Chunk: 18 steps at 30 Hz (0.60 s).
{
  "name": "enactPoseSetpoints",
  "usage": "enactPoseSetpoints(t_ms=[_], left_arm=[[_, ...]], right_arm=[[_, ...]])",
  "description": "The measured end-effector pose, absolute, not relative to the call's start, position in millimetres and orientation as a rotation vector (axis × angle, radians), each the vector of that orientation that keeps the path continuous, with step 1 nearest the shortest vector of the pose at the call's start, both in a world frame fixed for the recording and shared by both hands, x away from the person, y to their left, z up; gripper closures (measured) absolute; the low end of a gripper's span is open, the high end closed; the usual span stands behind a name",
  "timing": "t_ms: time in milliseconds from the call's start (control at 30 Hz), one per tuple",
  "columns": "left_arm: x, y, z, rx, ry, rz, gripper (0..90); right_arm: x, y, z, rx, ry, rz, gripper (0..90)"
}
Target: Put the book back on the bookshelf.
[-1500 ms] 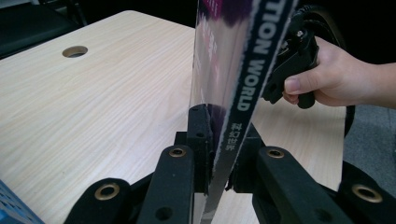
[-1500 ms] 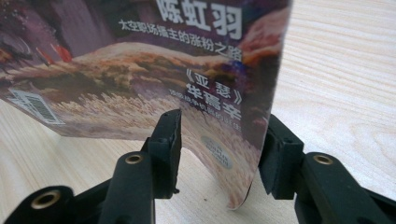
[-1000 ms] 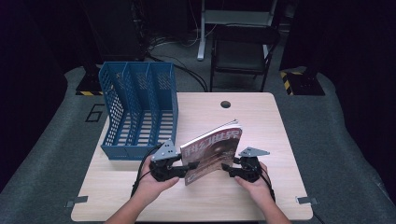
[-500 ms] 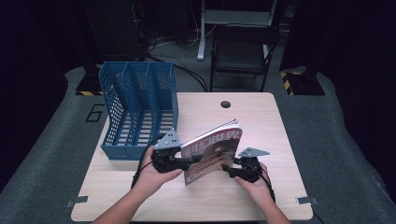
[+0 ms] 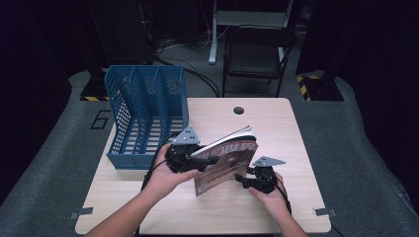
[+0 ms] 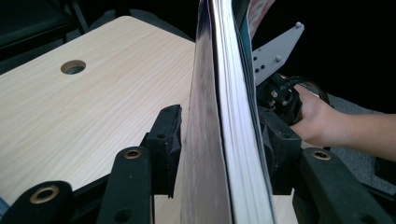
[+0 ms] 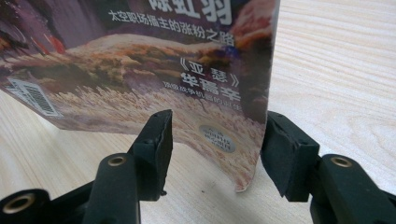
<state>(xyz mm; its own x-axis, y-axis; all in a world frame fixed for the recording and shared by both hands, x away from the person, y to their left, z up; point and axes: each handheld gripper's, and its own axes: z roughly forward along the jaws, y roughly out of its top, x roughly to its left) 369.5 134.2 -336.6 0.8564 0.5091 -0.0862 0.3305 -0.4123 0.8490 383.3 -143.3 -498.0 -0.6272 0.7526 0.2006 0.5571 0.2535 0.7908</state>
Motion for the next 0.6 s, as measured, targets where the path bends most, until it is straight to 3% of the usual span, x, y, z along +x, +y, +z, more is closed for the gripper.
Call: enactPoseSetpoints(t_ms=[600], left_arm=[[380.5,116.5,-317.1,2.099,0.57,0.283,66.9]], right_arm=[[383.3,-142.8,-498.5,1.223,2.305,1.301,44.9]])
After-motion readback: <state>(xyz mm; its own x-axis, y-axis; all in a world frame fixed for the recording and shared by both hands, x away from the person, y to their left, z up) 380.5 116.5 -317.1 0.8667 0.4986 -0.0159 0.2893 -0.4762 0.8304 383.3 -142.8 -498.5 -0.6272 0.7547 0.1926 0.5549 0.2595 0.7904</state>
